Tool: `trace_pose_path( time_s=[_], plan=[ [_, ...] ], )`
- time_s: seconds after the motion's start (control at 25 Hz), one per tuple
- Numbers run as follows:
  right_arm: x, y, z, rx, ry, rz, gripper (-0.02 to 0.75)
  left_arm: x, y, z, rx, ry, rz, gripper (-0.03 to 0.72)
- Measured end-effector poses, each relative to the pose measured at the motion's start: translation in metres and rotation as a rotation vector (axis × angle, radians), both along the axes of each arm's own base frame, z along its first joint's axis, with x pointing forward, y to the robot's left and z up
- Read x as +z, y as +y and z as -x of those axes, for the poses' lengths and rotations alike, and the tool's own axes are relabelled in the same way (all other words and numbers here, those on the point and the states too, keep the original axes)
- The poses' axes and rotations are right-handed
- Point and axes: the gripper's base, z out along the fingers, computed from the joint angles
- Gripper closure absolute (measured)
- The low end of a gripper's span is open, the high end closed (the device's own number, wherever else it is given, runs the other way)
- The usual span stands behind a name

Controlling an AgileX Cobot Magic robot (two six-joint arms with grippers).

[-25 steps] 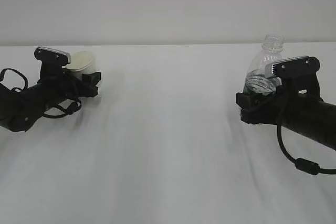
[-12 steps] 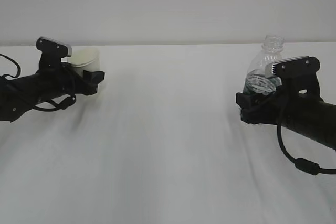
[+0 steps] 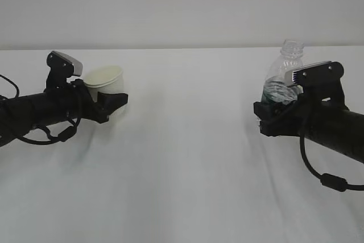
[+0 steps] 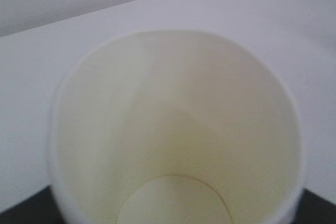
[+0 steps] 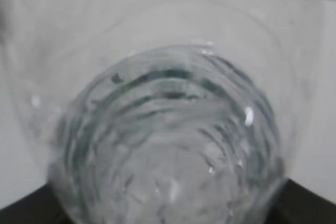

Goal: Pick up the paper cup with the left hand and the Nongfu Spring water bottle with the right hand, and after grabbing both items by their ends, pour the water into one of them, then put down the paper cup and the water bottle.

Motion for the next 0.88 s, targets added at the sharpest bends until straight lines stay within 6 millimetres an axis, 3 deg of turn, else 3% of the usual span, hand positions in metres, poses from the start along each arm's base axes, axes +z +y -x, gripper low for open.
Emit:
trace_pose_path(
  time_s=[0.44,0.88],
  plan=[
    [0.0,0.005,0.003,0.09,-0.011,0.04,0.287,0.027,-0.021,0.018,-0.26,-0.037,0.089,0.249],
    [0.019,0.005,0.007,0.119,-0.042,0.074,0.287,0.027,-0.091,0.047,-0.48,-0.025,0.086,0.258]
  ],
)
